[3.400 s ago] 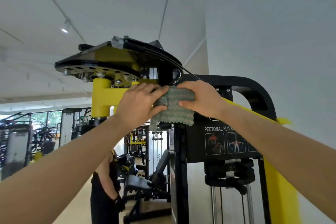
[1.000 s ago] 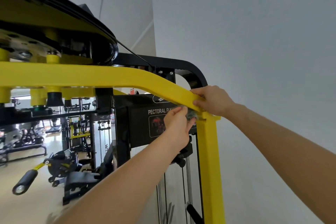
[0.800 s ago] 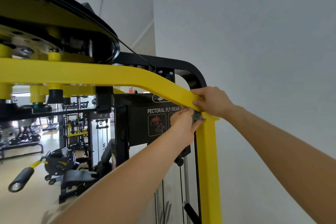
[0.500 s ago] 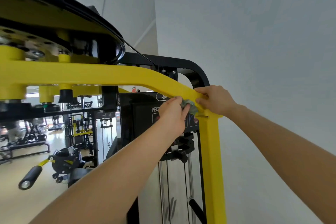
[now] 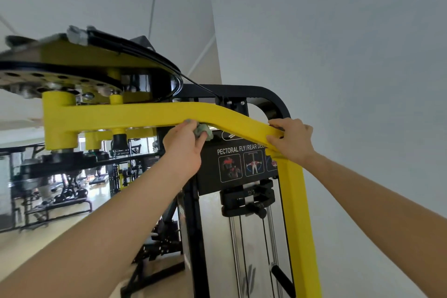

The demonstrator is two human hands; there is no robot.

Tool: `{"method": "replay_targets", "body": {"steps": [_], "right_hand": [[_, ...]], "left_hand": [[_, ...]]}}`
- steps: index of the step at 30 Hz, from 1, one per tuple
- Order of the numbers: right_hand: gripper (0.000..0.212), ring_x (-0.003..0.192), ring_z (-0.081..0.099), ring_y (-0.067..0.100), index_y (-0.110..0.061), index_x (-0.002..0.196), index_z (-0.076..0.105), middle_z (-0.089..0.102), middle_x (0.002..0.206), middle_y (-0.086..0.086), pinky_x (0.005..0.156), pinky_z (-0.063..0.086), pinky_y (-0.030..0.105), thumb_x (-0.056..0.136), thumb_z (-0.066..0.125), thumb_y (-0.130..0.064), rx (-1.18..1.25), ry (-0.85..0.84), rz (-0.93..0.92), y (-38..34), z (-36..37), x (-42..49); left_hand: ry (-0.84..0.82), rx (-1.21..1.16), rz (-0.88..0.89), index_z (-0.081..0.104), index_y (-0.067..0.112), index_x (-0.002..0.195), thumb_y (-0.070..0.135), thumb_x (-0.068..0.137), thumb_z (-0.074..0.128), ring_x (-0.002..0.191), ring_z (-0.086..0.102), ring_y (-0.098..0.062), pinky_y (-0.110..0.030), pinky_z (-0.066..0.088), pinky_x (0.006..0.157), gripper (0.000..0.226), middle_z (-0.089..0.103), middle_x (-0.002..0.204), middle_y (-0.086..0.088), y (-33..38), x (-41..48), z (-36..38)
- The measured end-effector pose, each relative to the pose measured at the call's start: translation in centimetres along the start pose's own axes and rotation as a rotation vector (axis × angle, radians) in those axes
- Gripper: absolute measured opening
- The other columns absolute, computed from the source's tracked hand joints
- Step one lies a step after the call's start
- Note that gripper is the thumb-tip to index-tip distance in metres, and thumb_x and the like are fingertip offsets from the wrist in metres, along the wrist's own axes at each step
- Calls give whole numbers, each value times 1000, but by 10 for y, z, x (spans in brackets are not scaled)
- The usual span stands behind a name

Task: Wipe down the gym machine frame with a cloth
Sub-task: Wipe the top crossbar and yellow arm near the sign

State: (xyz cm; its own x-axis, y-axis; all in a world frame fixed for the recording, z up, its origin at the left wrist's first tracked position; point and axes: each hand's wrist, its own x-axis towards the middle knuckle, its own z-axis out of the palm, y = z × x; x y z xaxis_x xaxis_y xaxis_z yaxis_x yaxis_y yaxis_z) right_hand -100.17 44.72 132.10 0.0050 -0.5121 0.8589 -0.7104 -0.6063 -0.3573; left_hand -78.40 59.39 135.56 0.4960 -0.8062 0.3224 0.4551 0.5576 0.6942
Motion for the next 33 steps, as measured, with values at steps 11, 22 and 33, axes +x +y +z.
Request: {"method": "replay_targets", "body": {"steps": [11, 22, 33], "right_hand": [[55, 128, 42, 26, -27, 142, 52, 51, 143, 0, 99, 30, 40, 91, 67, -39, 93, 120, -350, -99, 36, -6], [63, 141, 27, 27, -26, 141, 50, 36, 155, 2, 110, 28, 53, 83, 76, -31, 231, 174, -323, -108, 91, -81], [59, 142, 31, 34, -23, 142, 50, 39, 154, 8, 111, 25, 51, 87, 65, -37, 140, 335, -578, -180, 79, -43]], "left_hand": [[145, -13, 162, 60, 11, 116, 6, 102, 57, 89, 68, -17, -29, 59, 89, 15, 64, 106, -8, 28, 2, -51], [199, 43, 264, 60, 15, 95, 3, 101, 58, 90, 67, -23, -24, 60, 76, 13, 67, 96, -8, 21, -16, -92], [312, 619, 860, 71, 16, 103, 4, 92, 69, 101, 70, -17, -36, 58, 94, 16, 72, 107, -1, 48, -21, -139]]}}
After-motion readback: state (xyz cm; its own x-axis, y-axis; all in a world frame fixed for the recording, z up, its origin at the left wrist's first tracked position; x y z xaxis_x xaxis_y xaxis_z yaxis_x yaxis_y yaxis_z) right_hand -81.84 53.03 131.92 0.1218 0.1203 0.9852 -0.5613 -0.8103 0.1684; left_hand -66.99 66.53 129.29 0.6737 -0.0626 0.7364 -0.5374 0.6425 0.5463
